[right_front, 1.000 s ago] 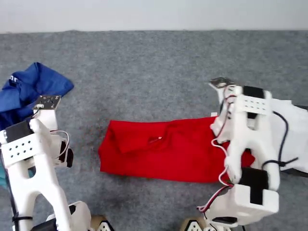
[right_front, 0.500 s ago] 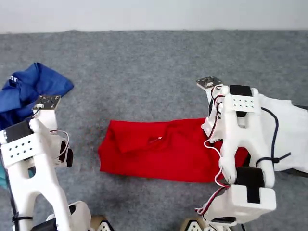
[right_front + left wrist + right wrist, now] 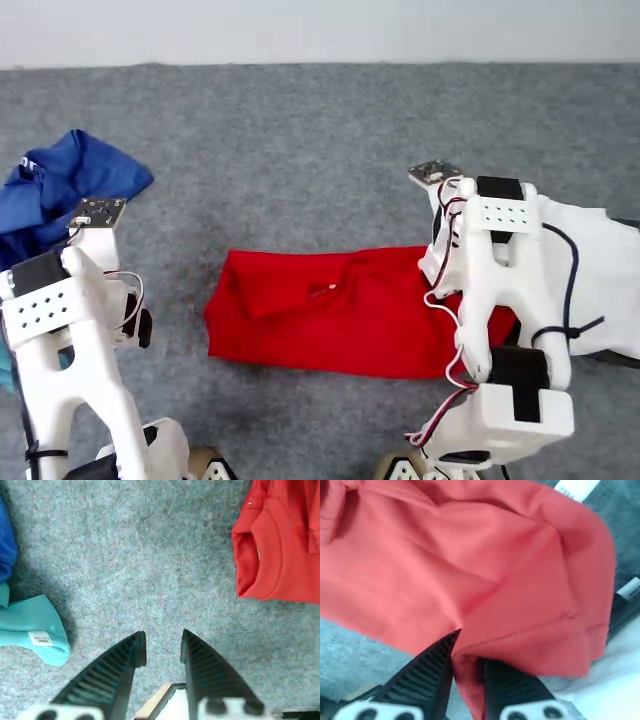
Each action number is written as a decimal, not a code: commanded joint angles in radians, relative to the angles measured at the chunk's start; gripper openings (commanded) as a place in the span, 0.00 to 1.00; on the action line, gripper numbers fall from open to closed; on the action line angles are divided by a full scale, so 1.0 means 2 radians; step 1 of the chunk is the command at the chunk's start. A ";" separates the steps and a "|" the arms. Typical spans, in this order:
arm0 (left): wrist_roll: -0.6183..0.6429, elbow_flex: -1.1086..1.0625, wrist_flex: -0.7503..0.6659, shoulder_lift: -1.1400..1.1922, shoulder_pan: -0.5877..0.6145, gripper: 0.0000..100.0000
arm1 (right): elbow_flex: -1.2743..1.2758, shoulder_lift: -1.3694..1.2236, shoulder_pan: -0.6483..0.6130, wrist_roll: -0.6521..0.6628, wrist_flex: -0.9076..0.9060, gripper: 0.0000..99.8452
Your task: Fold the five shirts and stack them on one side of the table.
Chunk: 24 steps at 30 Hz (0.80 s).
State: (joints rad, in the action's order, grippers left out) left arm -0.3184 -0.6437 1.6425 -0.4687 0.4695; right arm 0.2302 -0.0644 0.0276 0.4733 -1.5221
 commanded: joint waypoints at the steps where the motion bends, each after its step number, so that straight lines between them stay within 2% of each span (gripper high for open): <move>1: -0.006 0.001 -0.002 -0.012 0.001 0.13 | -0.005 0.007 -0.032 -0.004 -0.021 0.01; 8: -0.006 0.001 -0.002 -0.012 0.001 0.13 | -0.018 0.007 -0.131 -0.021 -0.023 0.01; 16: -0.007 0.001 -0.002 -0.012 0.001 0.13 | -0.119 0.002 -0.231 -0.040 -0.061 0.01; 24: -0.007 0.001 -0.002 -0.012 0.001 0.13 | -0.137 -0.003 -0.323 -0.077 -0.020 0.01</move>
State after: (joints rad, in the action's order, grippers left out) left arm -0.3184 -0.6437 1.6425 -0.4687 0.4695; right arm 0.0000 -0.0690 -0.5738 0.3521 -1.6034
